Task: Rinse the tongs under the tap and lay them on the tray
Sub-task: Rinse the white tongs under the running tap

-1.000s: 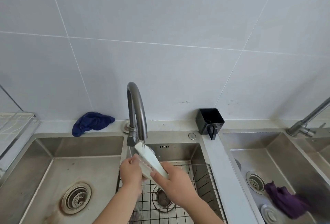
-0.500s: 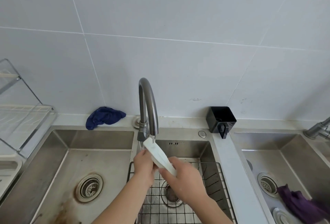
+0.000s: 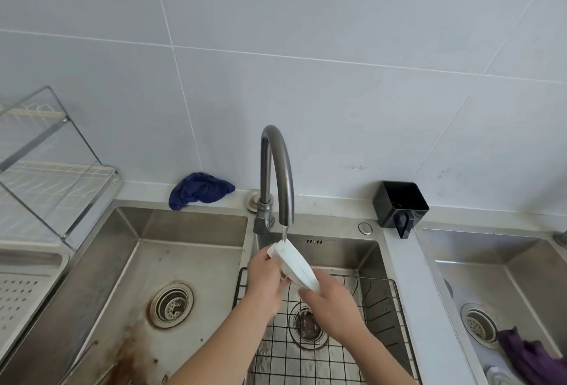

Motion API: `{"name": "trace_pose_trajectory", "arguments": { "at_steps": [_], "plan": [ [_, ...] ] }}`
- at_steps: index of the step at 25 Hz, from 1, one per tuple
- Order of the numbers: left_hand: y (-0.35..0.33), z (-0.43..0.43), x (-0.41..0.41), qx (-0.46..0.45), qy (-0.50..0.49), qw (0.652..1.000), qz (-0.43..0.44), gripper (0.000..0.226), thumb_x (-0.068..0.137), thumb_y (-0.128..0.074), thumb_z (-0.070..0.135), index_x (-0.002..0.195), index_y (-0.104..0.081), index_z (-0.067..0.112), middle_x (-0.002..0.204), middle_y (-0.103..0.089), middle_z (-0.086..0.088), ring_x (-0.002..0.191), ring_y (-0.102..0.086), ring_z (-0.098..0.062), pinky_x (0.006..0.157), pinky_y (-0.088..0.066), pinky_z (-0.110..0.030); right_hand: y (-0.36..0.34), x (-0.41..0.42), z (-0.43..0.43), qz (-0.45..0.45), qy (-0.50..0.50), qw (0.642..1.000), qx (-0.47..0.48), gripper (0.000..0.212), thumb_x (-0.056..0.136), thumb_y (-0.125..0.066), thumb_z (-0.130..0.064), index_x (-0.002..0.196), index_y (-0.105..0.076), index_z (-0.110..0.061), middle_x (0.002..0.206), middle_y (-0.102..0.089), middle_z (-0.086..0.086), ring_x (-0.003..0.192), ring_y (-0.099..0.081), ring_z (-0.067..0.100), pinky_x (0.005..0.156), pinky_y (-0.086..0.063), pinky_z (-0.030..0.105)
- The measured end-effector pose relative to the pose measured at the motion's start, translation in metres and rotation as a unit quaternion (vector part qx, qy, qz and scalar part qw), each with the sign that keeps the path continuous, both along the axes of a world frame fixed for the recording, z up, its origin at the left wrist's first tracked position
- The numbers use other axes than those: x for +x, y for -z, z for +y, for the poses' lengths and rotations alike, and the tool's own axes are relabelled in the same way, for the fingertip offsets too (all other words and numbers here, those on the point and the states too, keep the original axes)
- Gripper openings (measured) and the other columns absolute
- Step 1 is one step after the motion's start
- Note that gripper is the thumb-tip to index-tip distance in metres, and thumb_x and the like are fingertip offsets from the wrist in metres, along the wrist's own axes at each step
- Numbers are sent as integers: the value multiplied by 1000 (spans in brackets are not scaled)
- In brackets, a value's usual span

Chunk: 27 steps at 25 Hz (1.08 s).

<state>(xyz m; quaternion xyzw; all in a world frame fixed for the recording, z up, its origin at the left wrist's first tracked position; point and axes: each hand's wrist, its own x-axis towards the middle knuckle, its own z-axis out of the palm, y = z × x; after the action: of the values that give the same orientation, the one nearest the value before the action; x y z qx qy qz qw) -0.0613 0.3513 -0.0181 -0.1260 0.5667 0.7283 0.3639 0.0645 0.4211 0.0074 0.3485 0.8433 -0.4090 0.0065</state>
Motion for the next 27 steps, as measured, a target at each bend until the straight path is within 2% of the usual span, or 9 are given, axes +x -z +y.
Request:
{"name": "trace_pose_trajectory", "arguments": {
  "at_steps": [2, 5, 7, 9, 12, 15, 20, 24, 27],
  "plan": [
    [0, -9, -8, -31, -34, 999, 28, 17, 100, -57, 6, 99, -73, 9, 95, -72, -20, 80, -68, -33, 48, -55, -30, 2, -10, -2, 1, -12, 1000, -23, 7, 94, -57, -30, 99, -53, -34, 78, -60, -9, 67, -53, 6, 57, -40, 24],
    [2, -22, -20, -80, -58, 990, 96, 17, 99, -63, 18, 88, -75, 13, 80, -76, -13, 71, -73, -29, 51, -59, -35, 5, -18, -10, 6, -17, 998, -64, 4, 94, -58, -31, 96, -57, -27, 79, -63, -6, 67, -55, 13, 61, -43, 31],
    [4, -27, -19, -93, -42, 990, 102, 23, 100, -62, 25, 88, -74, 9, 67, -77, -6, 61, -76, -25, 49, -59, -36, 6, -14, -14, 7, -4, 996, -83, 8, 93, -58, -31, 98, -61, -25, 76, -65, -4, 62, -57, 12, 61, -46, 33],
    [10, -29, -14, -95, -4, 992, 88, 29, 102, -58, 28, 91, -74, 5, 70, -78, -8, 64, -77, -30, 52, -61, -41, 5, -6, -13, -5, 3, 997, -78, 11, 93, -58, -30, 102, -62, -25, 75, -67, -3, 62, -62, 13, 62, -53, 35],
    [17, -29, -3, -64, 46, 996, 38, 23, 103, -53, 13, 96, -72, 3, 75, -79, -13, 69, -78, -32, 52, -60, -37, -1, 4, -4, -58, -18, 998, -12, 21, 93, -57, -34, 112, -60, -26, 89, -72, 0, 78, -70, 23, 72, -58, 38],
    [16, -24, 6, -25, 79, 996, -12, 25, 98, -47, -4, 98, -70, 5, 78, -79, -15, 70, -77, -27, 56, -61, -37, -11, 9, 5, -97, -36, 992, 66, 27, 92, -53, -37, 116, -58, -27, 89, -68, -5, 80, -66, 21, 69, -52, 33],
    [8, -7, 11, -28, 96, 995, -17, 25, 96, -47, -8, 95, -70, 1, 79, -77, -17, 66, -77, -26, 51, -60, -34, -19, 10, 15, -130, -38, 985, 105, 29, 91, -50, -37, 117, -57, -24, 97, -67, -1, 82, -61, 24, 68, -45, 33],
    [10, -7, 11, -68, 64, 996, 4, 22, 99, -58, 5, 81, -71, 4, 72, -75, -18, 56, -75, -28, 45, -57, -33, -18, 6, 15, -134, -46, 985, 95, 25, 89, -50, -36, 110, -57, -25, 97, -69, -2, 82, -66, 23, 70, -51, 34],
    [16, -17, 8, -96, 29, 995, 14, 26, 100, -62, 23, 82, -70, 7, 61, -75, -10, 54, -74, -26, 45, -57, -36, -13, 5, 11, -133, -59, 987, 67, 22, 86, -49, -36, 104, -58, -28, 88, -69, -4, 72, -69, 20, 69, -58, 34]
  ]
}}
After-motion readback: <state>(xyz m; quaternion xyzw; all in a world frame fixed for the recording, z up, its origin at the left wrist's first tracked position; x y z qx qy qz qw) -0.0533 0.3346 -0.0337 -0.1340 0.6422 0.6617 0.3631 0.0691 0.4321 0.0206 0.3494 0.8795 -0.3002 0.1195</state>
